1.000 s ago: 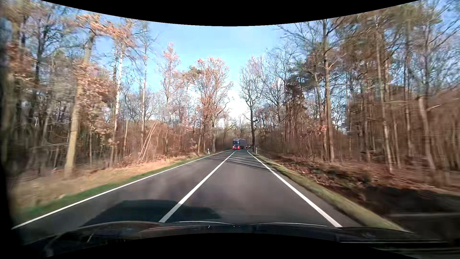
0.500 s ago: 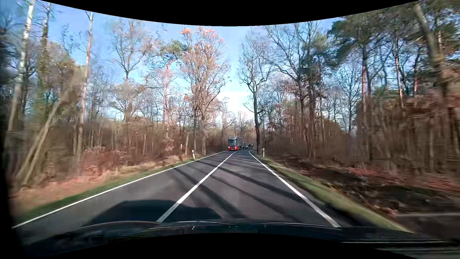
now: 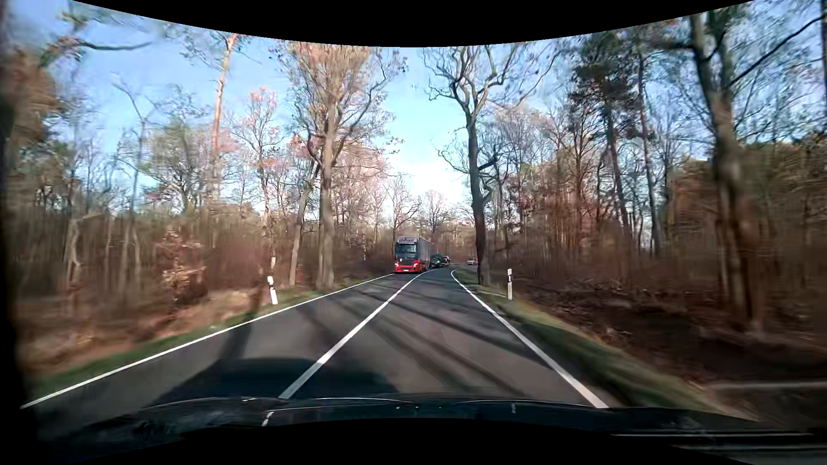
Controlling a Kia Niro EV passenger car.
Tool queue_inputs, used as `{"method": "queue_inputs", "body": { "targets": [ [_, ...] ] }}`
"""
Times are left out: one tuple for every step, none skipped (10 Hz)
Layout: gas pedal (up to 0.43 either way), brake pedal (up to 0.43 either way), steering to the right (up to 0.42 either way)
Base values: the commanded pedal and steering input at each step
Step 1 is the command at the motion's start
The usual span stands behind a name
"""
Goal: Follow the waypoints while adhering to traffic rules and regulations
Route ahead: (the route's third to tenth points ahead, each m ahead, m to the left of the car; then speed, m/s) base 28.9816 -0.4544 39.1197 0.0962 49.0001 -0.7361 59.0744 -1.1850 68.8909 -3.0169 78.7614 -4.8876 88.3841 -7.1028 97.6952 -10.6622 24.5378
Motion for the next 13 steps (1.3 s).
{"method": "queue_inputs", "body": {
  "targets": [
    [0.15, 0.0, -0.001],
    [0.15, 0.0, -0.001],
    [0.15, 0.0, -0.001],
    [0.15, 0.0, -0.001],
    [0.15, 0.0, -0.001],
    [0.15, 0.0, 0.002],
    [0.15, 0.0, 0.005],
    [0.138, 0.0, 0.006],
    [0.138, 0.0, 0.008],
    [0.13, 0.0, 0.012],
    [0.118, 0.0, 0.013],
    [0.118, 0.0, 0.015],
    [0.118, 0.0, 0.017]
  ]
}}
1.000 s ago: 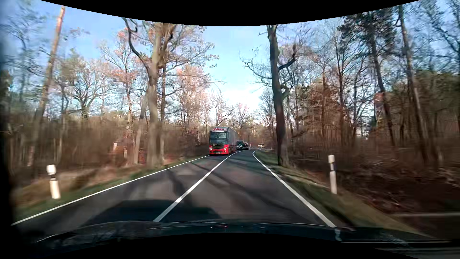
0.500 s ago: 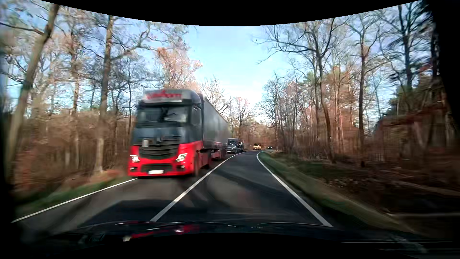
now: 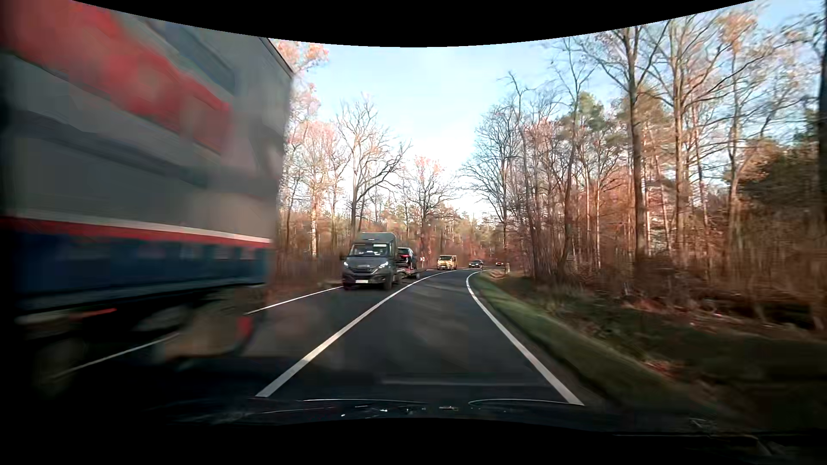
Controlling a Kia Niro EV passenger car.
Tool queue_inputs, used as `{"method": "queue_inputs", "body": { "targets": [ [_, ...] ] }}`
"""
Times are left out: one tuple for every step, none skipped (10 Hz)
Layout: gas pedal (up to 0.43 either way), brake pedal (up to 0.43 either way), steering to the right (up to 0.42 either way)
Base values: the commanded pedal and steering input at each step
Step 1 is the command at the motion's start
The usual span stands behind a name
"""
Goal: Follow the waypoints while adhering to traffic rules and regulations
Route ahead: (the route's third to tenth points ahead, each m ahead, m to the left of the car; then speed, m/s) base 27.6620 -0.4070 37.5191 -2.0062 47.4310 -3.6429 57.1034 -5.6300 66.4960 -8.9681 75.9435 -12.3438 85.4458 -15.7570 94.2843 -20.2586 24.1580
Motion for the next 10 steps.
{"method": "queue_inputs", "body": {
  "targets": [
    [0.118, 0.0, 0.019],
    [0.11, 0.0, 0.02],
    [0.11, 0.0, 0.022],
    [0.11, 0.0, 0.023],
    [0.11, 0.0, 0.024],
    [0.11, 0.0, 0.024],
    [0.118, 0.0, 0.024],
    [0.118, 0.0, 0.024],
    [0.118, 0.0, 0.025],
    [0.118, 0.0, 0.027]
  ]
}}
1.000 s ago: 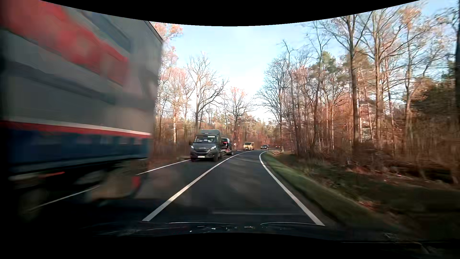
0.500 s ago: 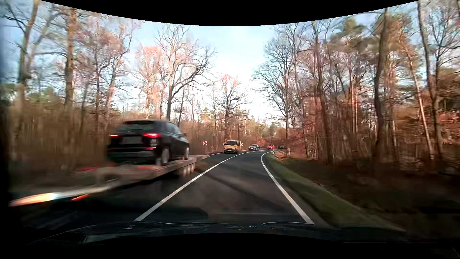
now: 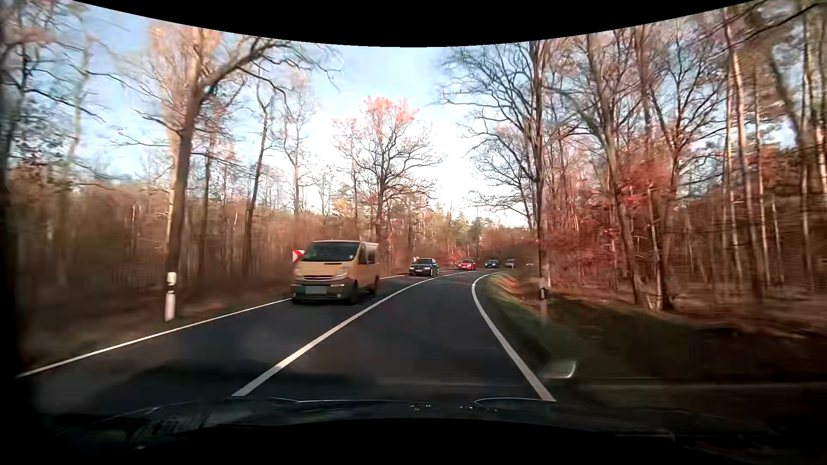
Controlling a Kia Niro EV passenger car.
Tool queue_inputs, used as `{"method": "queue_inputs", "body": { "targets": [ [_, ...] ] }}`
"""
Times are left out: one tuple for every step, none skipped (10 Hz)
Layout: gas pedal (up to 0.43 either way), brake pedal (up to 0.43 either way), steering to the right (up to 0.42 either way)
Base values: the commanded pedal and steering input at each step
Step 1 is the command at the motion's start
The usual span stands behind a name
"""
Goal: Follow the waypoints while adhering to traffic rules and regulations
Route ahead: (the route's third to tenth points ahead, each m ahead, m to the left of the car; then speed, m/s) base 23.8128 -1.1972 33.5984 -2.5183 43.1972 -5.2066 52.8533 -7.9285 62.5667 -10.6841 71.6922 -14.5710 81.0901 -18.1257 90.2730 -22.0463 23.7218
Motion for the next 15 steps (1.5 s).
{"method": "queue_inputs", "body": {
  "targets": [
    [0.118, 0.0, 0.028],
    [0.118, 0.0, 0.031],
    [0.118, 0.0, 0.033],
    [0.118, 0.0, 0.033],
    [0.118, 0.0, 0.035],
    [0.118, 0.0, 0.038],
    [0.118, 0.0, 0.04],
    [0.118, 0.0, 0.042],
    [0.118, 0.0, 0.043],
    [0.118, 0.0, 0.043],
    [0.118, 0.0, 0.043],
    [0.118, 0.0, 0.043],
    [0.118, 0.0, 0.043],
    [0.118, 0.0, 0.043],
    [0.118, 0.0, 0.042]
  ]
}}
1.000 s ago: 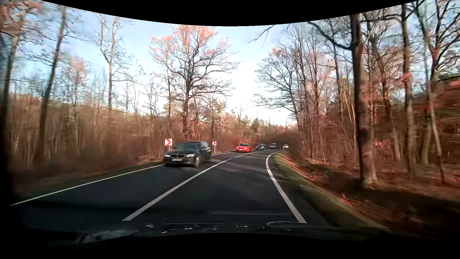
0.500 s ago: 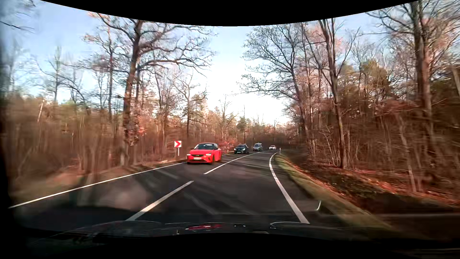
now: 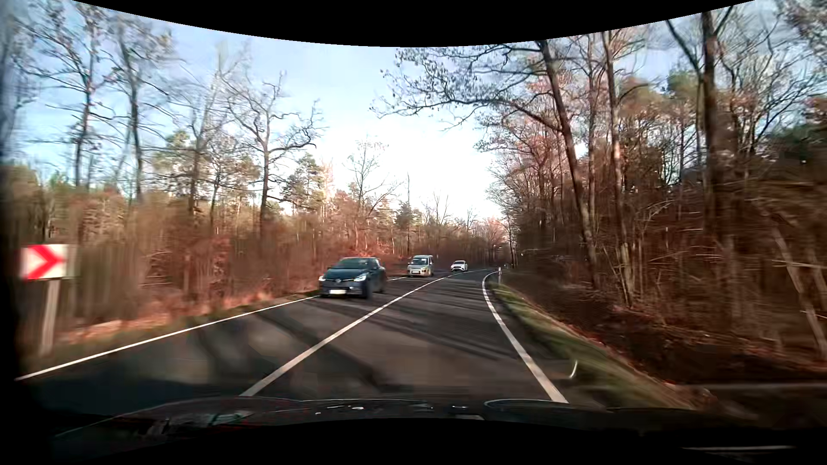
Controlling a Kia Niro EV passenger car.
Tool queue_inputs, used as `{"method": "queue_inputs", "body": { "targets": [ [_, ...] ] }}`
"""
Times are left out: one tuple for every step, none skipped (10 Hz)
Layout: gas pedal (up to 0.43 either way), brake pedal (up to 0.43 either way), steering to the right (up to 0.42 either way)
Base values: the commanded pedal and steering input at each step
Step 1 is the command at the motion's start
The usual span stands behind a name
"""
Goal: Follow the waypoints while adhering to traffic rules and regulations
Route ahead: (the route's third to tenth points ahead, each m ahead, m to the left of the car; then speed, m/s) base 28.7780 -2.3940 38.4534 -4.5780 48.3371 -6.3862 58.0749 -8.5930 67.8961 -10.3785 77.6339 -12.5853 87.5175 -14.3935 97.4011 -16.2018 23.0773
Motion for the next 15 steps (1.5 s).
{"method": "queue_inputs", "body": {
  "targets": [
    [0.13, 0.0, 0.041],
    [0.157, 0.0, 0.038],
    [0.189, 0.0, 0.036],
    [0.228, 0.0, 0.034],
    [0.26, 0.0, 0.03],
    [0.268, 0.0, 0.028],
    [0.28, 0.0, 0.025],
    [0.28, 0.0, 0.024],
    [0.28, 0.0, 0.023],
    [0.28, 0.0, 0.023],
    [0.28, 0.0, 0.023],
    [0.28, 0.0, 0.023],
    [0.28, 0.0, 0.023],
    [0.28, 0.0, 0.023],
    [0.28, 0.0, 0.021]
  ]
}}
